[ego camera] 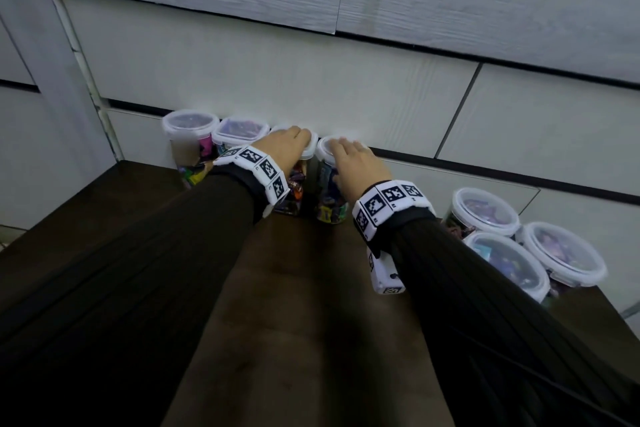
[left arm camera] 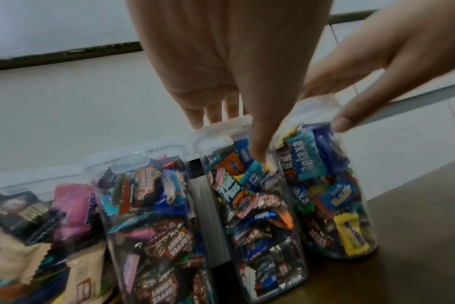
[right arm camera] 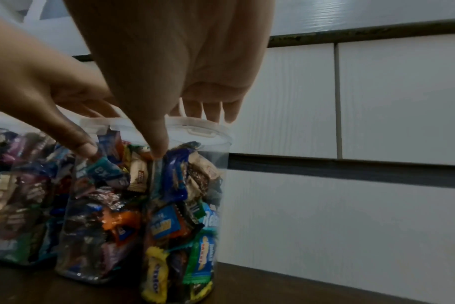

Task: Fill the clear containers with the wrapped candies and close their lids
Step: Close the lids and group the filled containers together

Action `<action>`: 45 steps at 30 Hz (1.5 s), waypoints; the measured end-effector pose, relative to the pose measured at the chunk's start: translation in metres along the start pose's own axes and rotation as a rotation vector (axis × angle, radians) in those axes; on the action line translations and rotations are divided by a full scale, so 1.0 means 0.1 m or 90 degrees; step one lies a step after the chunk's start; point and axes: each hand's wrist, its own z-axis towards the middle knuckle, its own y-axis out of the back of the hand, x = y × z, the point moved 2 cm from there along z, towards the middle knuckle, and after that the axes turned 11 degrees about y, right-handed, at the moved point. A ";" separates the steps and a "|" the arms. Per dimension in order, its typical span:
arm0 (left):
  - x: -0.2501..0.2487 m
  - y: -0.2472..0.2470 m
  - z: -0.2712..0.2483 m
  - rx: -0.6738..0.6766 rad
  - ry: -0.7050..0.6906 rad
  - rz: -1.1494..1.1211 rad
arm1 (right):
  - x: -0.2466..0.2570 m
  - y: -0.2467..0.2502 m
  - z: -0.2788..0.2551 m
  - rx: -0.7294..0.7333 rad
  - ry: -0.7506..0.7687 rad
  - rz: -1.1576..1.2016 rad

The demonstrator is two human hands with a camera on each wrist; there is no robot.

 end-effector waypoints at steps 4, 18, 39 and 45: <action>-0.10 0.06 -0.19 0.010 0.031 0.087 | 0.04 0.12 -0.19 0.019 -0.027 0.003; -2.01 0.20 -1.27 0.023 -0.207 -0.257 | -1.01 0.87 -1.49 0.162 -0.226 0.032; -1.72 0.04 -1.32 0.029 -0.216 -0.168 | -1.08 0.65 -1.69 0.127 -0.186 0.027; -1.30 0.10 -1.25 -0.033 -0.144 -0.087 | -0.94 0.63 -1.64 0.141 -0.143 0.000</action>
